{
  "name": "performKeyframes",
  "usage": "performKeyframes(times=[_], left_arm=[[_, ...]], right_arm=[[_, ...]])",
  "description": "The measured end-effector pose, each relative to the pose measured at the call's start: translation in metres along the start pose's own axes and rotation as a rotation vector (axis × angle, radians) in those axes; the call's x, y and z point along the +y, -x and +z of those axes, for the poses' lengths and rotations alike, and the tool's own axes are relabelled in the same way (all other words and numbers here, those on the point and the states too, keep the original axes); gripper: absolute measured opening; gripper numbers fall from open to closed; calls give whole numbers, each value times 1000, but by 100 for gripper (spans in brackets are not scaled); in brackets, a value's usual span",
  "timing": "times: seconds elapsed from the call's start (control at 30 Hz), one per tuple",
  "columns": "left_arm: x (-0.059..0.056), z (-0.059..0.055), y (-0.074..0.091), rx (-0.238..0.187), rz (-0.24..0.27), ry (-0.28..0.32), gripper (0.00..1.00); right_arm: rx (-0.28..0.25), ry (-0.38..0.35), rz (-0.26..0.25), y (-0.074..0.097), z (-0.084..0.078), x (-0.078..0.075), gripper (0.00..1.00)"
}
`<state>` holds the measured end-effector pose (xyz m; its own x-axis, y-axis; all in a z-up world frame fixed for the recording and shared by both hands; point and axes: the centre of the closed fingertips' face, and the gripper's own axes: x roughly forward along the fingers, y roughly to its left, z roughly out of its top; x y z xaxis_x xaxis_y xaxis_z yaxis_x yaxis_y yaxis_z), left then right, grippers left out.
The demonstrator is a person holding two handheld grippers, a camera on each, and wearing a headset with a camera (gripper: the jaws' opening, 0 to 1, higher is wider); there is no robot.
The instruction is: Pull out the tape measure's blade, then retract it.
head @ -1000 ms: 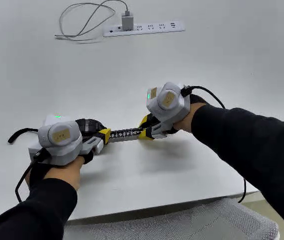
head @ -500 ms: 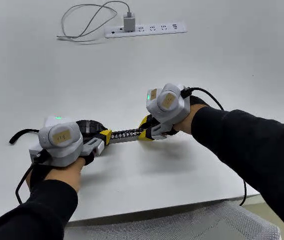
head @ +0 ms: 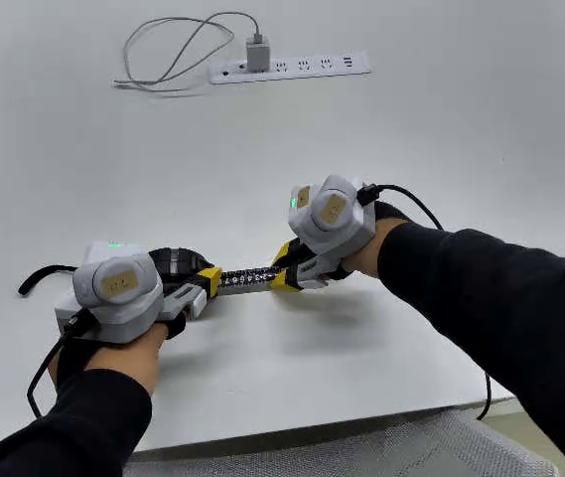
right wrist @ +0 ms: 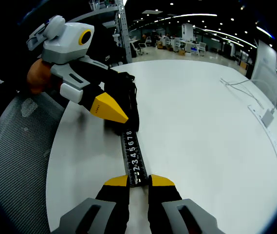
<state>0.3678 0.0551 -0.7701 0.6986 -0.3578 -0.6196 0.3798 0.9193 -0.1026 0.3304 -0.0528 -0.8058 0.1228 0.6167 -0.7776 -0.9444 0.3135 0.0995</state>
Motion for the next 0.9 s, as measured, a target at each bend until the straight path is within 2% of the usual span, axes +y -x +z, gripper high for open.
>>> performKeyframes(times=[0.67,0.9], left_arm=[[1,0,0,-2,-1,-7,58],[-1,0,1,-2,-2,-9,58]], right_arm=[[2,17,-15,-3,4,0,10],[-6,12,-36,-4,5,0,10]])
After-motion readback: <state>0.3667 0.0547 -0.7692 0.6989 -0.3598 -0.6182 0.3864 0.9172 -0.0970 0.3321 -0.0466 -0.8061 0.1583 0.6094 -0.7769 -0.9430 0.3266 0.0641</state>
